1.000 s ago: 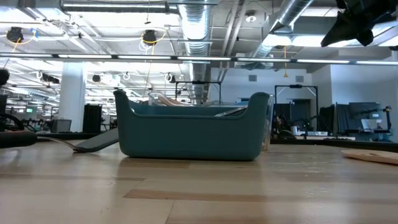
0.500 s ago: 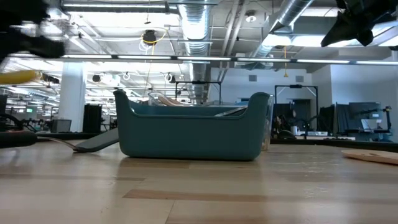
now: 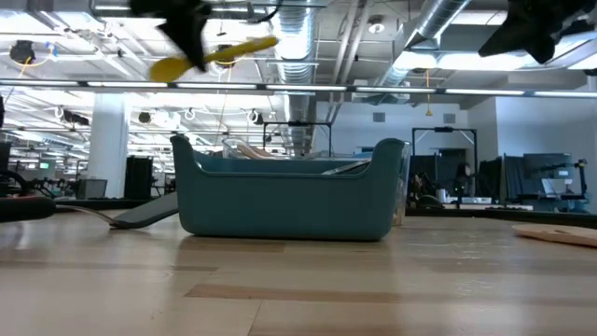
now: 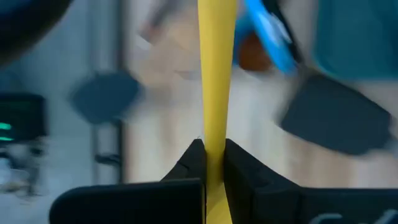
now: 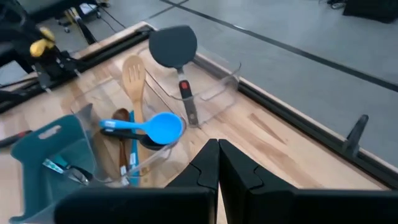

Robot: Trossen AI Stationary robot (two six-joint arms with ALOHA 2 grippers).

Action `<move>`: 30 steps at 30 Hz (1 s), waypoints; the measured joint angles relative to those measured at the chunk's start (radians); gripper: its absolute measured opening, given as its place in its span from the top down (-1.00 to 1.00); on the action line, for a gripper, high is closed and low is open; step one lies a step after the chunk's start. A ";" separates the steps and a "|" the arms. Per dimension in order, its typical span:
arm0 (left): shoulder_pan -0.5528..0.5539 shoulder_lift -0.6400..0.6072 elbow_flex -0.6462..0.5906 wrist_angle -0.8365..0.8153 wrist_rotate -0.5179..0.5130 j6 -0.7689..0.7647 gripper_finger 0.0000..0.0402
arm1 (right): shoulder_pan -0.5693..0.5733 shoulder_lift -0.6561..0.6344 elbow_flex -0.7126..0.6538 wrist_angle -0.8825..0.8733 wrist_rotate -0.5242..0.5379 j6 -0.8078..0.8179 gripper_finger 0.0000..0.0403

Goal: Pick & Place Kitchen Items
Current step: Put the yellow serving spoon into the bottom transparent bin

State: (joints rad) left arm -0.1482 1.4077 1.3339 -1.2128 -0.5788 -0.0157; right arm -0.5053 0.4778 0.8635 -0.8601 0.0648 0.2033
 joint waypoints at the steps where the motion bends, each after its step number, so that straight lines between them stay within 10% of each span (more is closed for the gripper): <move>1: 0.018 0.022 0.046 0.004 -0.025 0.040 0.96 | 0.000 0.000 0.006 0.000 -0.009 0.000 1.00; 13: 0.149 0.396 0.432 0.088 0.039 0.385 0.96 | 0.000 0.000 0.063 -0.003 -0.016 -0.049 1.00; 30: 0.191 0.628 0.479 0.149 0.161 0.531 0.96 | 0.000 -0.001 0.067 -0.008 -0.016 -0.083 1.00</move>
State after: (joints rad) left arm 0.0427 2.0356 1.8130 -1.0634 -0.4176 0.5157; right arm -0.5053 0.4772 0.9302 -0.8680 0.0486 0.1204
